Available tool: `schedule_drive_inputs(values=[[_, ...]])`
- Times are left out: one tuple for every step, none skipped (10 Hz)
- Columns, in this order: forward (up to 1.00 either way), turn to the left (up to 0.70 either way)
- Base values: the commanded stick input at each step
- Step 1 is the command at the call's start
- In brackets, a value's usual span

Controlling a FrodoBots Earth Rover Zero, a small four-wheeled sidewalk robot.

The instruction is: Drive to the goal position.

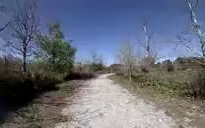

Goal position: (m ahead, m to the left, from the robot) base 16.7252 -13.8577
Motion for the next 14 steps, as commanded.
schedule_drive_inputs(values=[[0.70,0.04],[0.70,0.03],[0.70,0.02],[0.70,0.01],[0.70,0.01],[0.70,0.00],[0.70,0.02],[0.70,0.03],[0.70,0.07],[0.70,0.12],[0.70,0.05],[0.70,0.05],[0.70,0.12],[0.70,0.08]])
